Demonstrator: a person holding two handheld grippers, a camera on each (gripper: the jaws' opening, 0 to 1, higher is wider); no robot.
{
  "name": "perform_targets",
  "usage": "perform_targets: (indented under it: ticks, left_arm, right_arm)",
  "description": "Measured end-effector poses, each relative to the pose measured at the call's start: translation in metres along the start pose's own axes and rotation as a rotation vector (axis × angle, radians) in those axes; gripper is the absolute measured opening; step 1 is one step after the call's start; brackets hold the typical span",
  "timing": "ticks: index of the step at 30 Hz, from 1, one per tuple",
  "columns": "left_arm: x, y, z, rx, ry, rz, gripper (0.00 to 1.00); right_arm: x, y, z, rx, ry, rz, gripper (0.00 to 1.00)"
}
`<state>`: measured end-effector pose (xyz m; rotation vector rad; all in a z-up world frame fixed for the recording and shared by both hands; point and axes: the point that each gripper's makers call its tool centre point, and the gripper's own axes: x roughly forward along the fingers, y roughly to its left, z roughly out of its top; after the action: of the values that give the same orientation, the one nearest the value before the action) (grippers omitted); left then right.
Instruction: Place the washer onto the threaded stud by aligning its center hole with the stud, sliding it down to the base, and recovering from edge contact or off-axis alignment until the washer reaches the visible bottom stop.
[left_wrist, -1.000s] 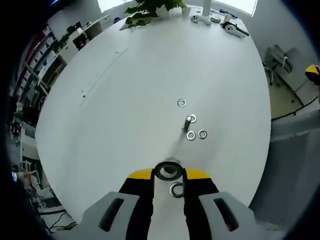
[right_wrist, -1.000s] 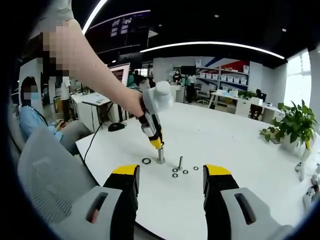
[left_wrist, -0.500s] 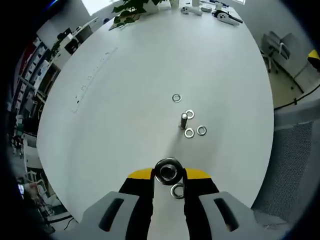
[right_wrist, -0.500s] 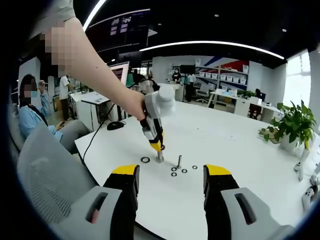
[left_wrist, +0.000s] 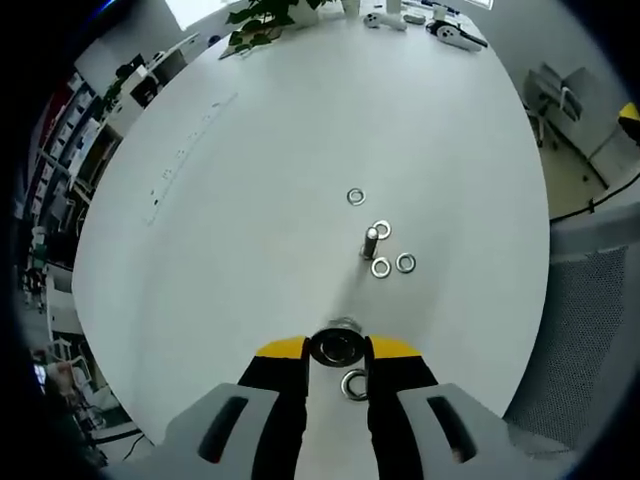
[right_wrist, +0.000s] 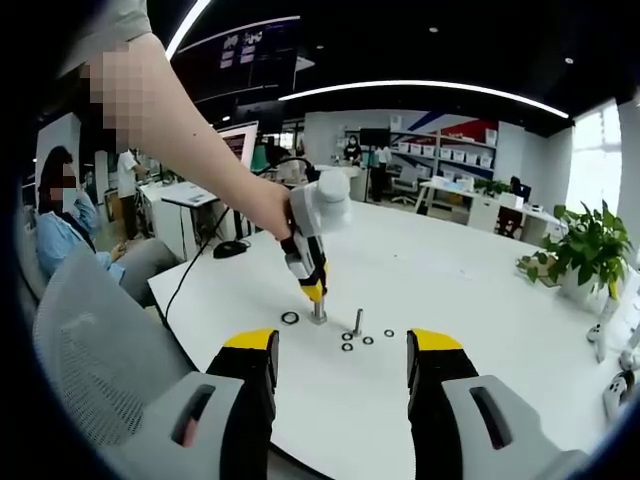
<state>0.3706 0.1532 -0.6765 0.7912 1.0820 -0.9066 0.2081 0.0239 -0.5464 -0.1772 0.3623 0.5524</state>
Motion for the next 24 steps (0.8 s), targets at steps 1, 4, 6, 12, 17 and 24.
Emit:
perform_targets:
  ticks: [1, 4, 6, 12, 17, 24]
  left_arm:
    - [-0.0001, 0.0000, 0.0005, -0.003, -0.003, -0.001, 0.19]
    - [0.0000, -0.0005, 0.0004, -0.011, -0.004, -0.003, 0.19]
    - [-0.0004, -0.0011, 0.0004, -0.011, -0.006, -0.004, 0.19]
    - [-0.0038, -0.0021, 0.0013, -0.006, -0.014, 0.003, 0.18]
    - [-0.0027, -0.0012, -0.0003, 0.000, -0.008, 0.007, 0.15]
    - [-0.0043, -0.0015, 0.0016, -0.017, -0.016, 0.009, 0.14]
  right_arm:
    - [0.0000, 0.0000, 0.0000, 0.001, 0.000, 0.000, 0.54]
    - [0.0000, 0.0003, -0.0002, 0.001, 0.000, 0.001, 0.54]
    - [-0.0001, 0.0002, -0.0005, 0.000, 0.002, 0.001, 0.54]
    - [-0.0004, -0.0004, 0.0007, 0.005, -0.006, 0.000, 0.54]
    - [-0.0012, -0.0008, 0.0008, 0.007, -0.009, -0.001, 0.54]
    - [-0.0009, -0.0003, 0.0012, 0.005, -0.010, 0.003, 0.54]
